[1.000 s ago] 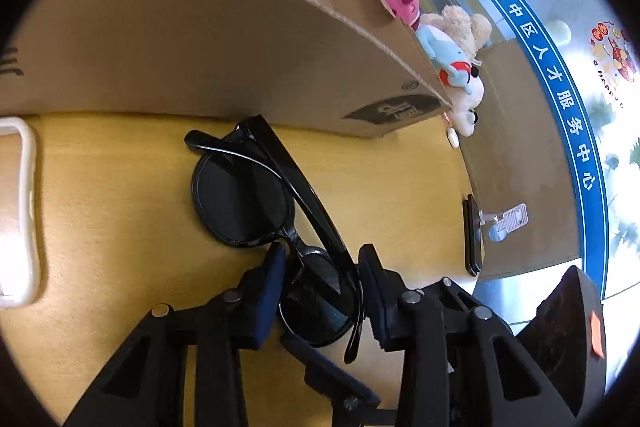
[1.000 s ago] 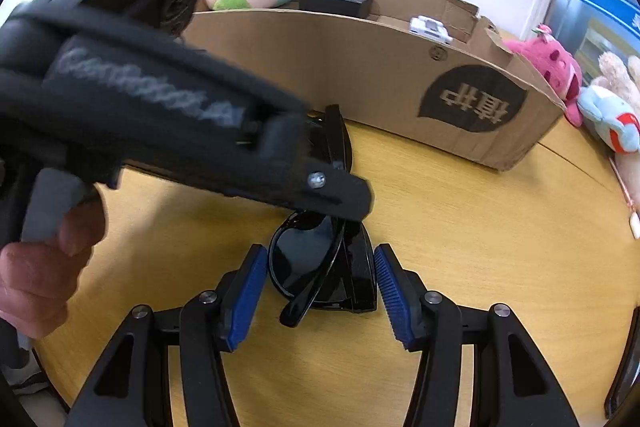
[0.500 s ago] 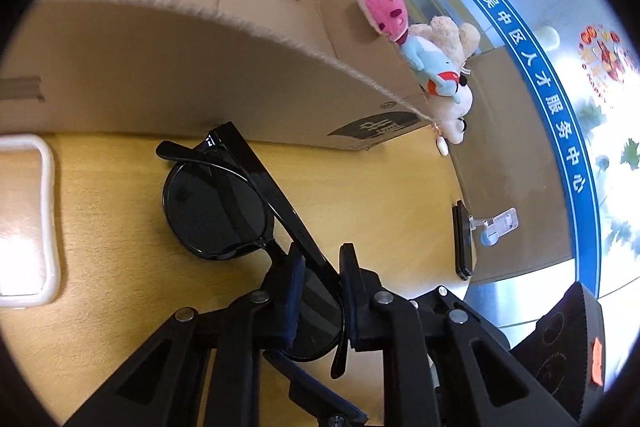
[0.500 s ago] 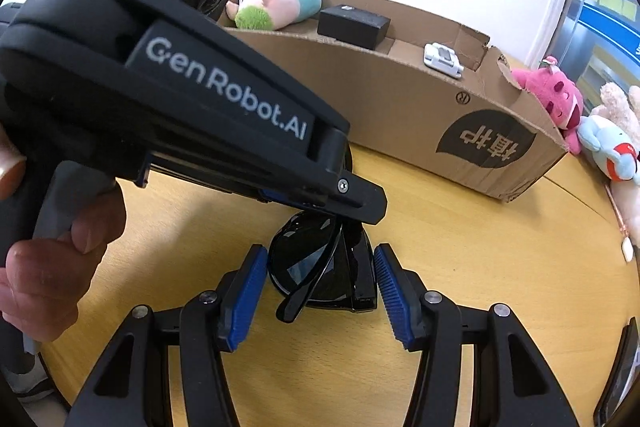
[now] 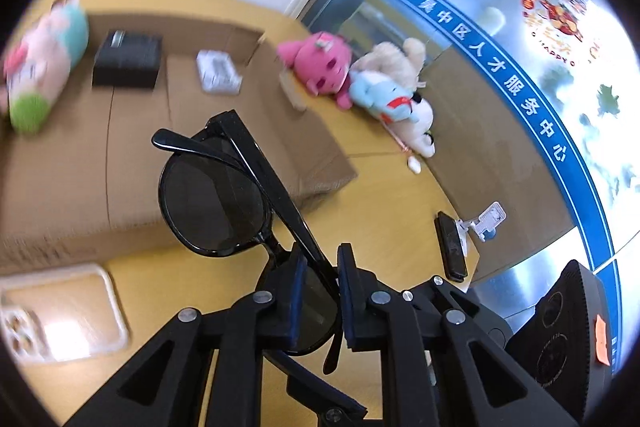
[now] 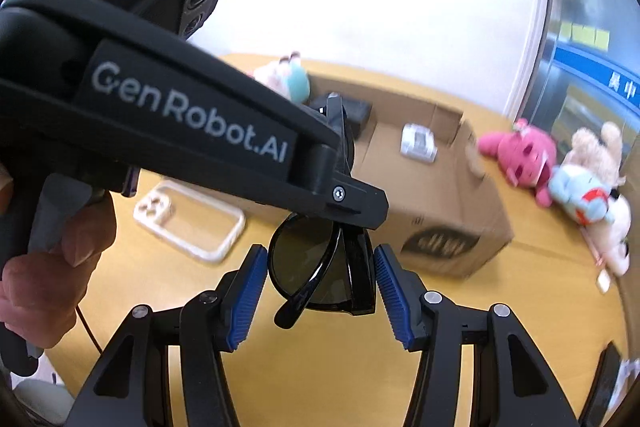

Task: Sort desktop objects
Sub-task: 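Carry the sunglasses over the cardboard box with the right gripper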

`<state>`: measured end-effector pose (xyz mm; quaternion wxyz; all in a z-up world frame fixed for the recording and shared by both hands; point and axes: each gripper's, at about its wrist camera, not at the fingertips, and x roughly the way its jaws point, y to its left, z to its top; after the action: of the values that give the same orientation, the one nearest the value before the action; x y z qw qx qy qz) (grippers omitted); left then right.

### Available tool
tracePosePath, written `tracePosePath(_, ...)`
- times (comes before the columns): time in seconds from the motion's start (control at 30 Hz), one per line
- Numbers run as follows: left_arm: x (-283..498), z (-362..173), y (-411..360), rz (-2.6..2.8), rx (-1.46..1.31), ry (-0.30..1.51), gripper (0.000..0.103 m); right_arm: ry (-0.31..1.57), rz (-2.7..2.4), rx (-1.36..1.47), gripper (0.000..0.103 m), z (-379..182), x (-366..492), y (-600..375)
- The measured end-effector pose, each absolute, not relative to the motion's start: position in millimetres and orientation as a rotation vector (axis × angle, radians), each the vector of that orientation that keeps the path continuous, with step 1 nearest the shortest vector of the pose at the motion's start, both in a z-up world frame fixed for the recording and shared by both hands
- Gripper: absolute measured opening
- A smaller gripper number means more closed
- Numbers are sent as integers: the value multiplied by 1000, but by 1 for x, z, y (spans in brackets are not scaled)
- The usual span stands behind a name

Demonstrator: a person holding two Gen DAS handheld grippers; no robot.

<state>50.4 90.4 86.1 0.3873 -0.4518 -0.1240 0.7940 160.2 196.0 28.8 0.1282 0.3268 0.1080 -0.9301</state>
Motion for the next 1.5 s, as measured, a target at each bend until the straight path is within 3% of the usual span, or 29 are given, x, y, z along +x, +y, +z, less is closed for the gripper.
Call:
tracePosePath(0.2, -1, 126, 105, 2024, -1097, -234, 14, 268, -2753, 878, 53, 61, 109, 206)
tracePosePath(0.5, -110, 124, 140, 1898, -1205, -275, 13, 195, -2785, 1009, 53, 71, 9, 232)
tracePosePath(1.07, -195, 3, 198, 1571, -1574, -402, 11, -3, -2640, 1612, 53, -24, -82, 278)
tracePosePath(1.5, -199, -41, 213, 1438, -1720, -481, 12, -99, -2552, 1877, 53, -52, -92, 293)
